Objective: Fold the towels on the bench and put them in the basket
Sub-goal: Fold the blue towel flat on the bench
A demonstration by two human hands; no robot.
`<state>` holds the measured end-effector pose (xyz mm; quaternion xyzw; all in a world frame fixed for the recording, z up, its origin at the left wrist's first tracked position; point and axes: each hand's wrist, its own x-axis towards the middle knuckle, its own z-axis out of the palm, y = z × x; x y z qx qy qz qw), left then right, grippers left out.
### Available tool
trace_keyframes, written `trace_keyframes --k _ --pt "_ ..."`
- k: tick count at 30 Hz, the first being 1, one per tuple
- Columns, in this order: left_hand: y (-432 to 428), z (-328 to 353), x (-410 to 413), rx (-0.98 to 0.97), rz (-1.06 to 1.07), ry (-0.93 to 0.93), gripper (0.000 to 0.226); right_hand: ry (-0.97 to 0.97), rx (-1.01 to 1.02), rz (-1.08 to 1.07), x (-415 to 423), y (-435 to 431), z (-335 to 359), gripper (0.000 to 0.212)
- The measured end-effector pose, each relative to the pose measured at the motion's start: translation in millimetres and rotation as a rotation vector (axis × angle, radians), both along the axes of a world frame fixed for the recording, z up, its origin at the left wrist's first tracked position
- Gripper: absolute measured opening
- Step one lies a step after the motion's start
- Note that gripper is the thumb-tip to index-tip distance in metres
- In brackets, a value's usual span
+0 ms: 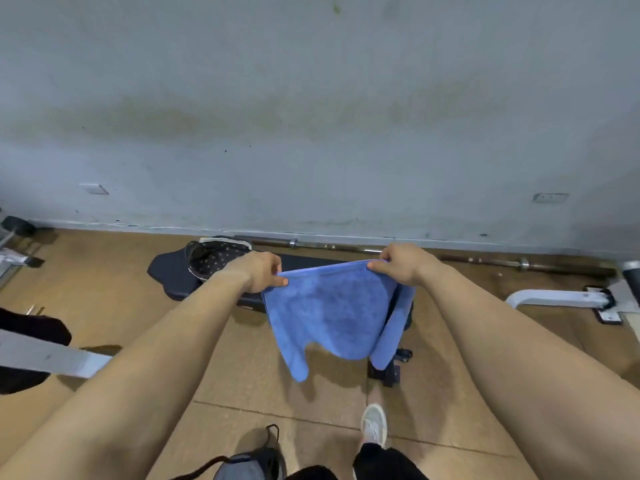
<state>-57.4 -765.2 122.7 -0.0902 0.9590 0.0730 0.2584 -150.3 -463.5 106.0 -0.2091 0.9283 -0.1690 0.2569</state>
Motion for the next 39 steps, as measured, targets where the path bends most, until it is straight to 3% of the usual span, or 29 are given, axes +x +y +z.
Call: trace_keyframes --k 4,14,22,25,33,36,39 --pt "-9.1 18.0 -68.5 -0.064 -0.025 0.071 0.014 0.042 -0.011 -0.011 -68.1 -0.3 14.0 0.052" --pt "-46.0 13.4 -157.6 -0.056 -0.061 0.069 0.015 0.030 -0.015 -0.110 -140.8 -23.1 10.8 0.024" --pt "-120.2 -35.6 -189.3 0.068 -0.220 0.032 0.010 0.007 0.007 -0.263 -119.9 -80.5 -31.2 0.032" --pt "-152.2 -65.8 -187.7 0.128 -0.300 -0.025 0.011 -0.058 0.039 -0.341 -88.0 -111.8 -61.7 0.023" --pt "-207.3 -140.5 -152.5 0.295 -0.526 -0.410 0.021 -0.379 0.279 -0.372 -13.0 -156.0 -131.7 0.032" --pt "-209.3 -170.8 -154.1 0.282 -0.513 -0.465 0.031 -0.374 0.301 -0.393 -23.8 -159.0 -143.3 0.031" --pt "-212.1 -210.1 -162.2 0.260 -0.408 -0.420 0.023 -0.367 0.308 -0.405 -51.6 -166.5 -170.5 0.034"
